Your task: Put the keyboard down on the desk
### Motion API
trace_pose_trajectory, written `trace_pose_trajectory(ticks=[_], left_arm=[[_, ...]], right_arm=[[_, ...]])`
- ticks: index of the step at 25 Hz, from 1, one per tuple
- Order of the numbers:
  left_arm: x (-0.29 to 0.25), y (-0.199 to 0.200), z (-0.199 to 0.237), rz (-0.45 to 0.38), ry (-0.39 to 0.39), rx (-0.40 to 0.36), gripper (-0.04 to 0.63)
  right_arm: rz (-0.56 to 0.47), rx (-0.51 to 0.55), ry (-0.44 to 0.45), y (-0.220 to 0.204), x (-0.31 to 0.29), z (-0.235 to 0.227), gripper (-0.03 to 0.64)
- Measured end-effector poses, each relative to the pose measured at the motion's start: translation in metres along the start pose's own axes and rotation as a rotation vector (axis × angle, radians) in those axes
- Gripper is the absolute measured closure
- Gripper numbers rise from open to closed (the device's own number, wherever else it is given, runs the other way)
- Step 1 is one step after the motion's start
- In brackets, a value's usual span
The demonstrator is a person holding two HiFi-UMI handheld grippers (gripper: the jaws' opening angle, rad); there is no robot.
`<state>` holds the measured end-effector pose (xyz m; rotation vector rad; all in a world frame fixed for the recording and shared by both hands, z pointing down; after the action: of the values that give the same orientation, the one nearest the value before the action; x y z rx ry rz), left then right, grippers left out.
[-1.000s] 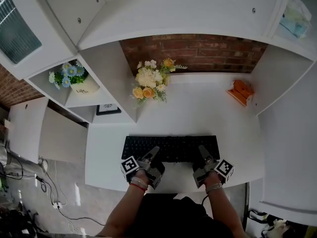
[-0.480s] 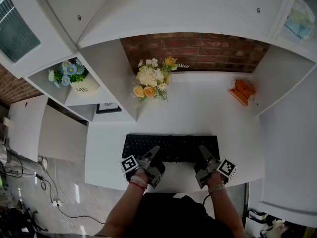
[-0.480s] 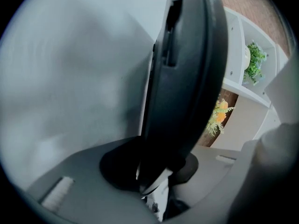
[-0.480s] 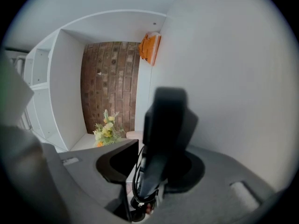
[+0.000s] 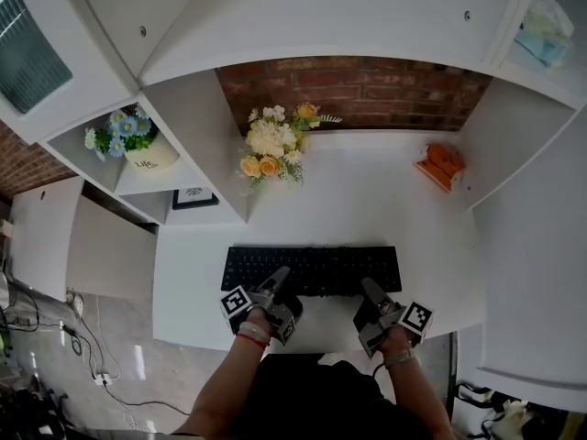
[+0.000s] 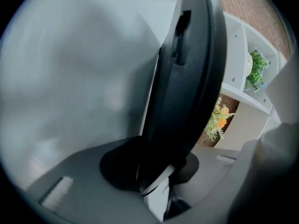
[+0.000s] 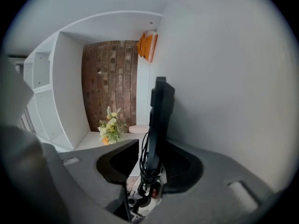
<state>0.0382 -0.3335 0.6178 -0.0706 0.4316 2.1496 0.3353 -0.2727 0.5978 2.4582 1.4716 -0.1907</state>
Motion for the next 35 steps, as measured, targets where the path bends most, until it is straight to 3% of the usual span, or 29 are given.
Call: trace_pose_trajectory(ticks=[3,11,15,21,28,35], left_arm=[[0.0,0.001,-0.001,0.012,-0.005,-0.002,0.507],[0.004,0.0,-0.011,0.082,-0.076,-0.06,0.374],[0.013,-0.004,-0.012,0.136,-0.11,-0.086,0.351],[0.032,-0.014,-0.01,0.188,-0.104,-0.097,0.365],[0.046,-0.015,-0.009,0.259,0.008,-0.316,0.419],[0.058,-0.02,0.0,0.22,0.018,-0.282,0.458]], right_arm=[[-0.032,-0.057,-0.005,-0.003,0.001,-0.004,0.537],[-0.129,-0.187,0.03,-0.011,0.003,-0.01,0.549],[-0.147,-0.209,0.039,-0.013,0.002,-0.01,0.546],[-0.158,-0.203,0.024,-0.013,0.003,-0.012,0.546],[-0.136,-0.168,-0.003,-0.011,0.003,-0.013,0.545],[-0.11,-0.137,-0.132,-0.009,0.001,-0.012,0.532]])
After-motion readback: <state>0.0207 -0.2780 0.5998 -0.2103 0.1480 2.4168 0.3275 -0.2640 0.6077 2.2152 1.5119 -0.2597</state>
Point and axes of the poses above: the fingertips, and each gripper's own axes: x backward along the fingers, z to its left, y out of its top, the point moved 10 cm from there along x, backward along the fingers, and after that the axes turned 8 degrees about -x, right-handed, at the moved point
